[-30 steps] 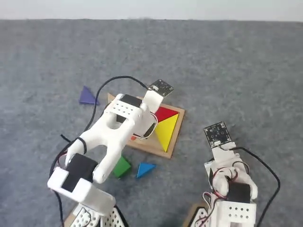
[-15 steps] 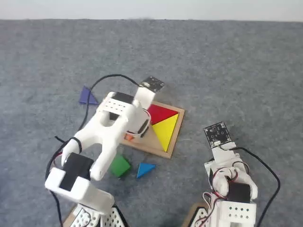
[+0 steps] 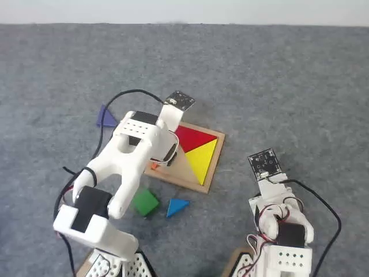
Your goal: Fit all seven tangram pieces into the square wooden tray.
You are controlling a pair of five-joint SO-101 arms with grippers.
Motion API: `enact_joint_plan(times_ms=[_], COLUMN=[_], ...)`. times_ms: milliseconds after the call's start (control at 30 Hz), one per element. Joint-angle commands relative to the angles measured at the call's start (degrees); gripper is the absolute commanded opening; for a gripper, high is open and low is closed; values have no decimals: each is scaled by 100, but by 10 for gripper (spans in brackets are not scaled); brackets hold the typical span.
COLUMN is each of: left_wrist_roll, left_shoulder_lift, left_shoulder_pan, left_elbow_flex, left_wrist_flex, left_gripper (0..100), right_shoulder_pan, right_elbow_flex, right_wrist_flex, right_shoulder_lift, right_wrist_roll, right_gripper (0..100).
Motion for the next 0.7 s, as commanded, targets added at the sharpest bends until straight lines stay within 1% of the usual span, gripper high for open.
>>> enact_joint_plan(times_ms=[0, 100, 300, 433, 567, 667], left_wrist_roll=[79, 246, 273, 308, 905, 1591], left_shoulder_lift=[-290, -290, -290, -290, -290, -290], left_shoulder_pan=[0, 97, 237, 237, 237, 246], left_elbow_flex=[-163, -163, -154, -145, -163, -163], left_wrist_flex=[-44, -35, -105, -167, -202, -554], left_gripper=[118, 110, 10, 12, 12, 12], right_shoulder_pan=[-22, -22, -22, -22, -22, -22], right_elbow_flex=[97, 97, 97, 97, 97, 97], right_wrist_flex=[13, 13, 13, 13, 13, 13], right_shoulder_lift=[-92, -92, -92, -92, -92, -92], right_wrist_roll=[44, 44, 44, 44, 44, 44], right_gripper=[8, 8, 8, 8, 8, 8])
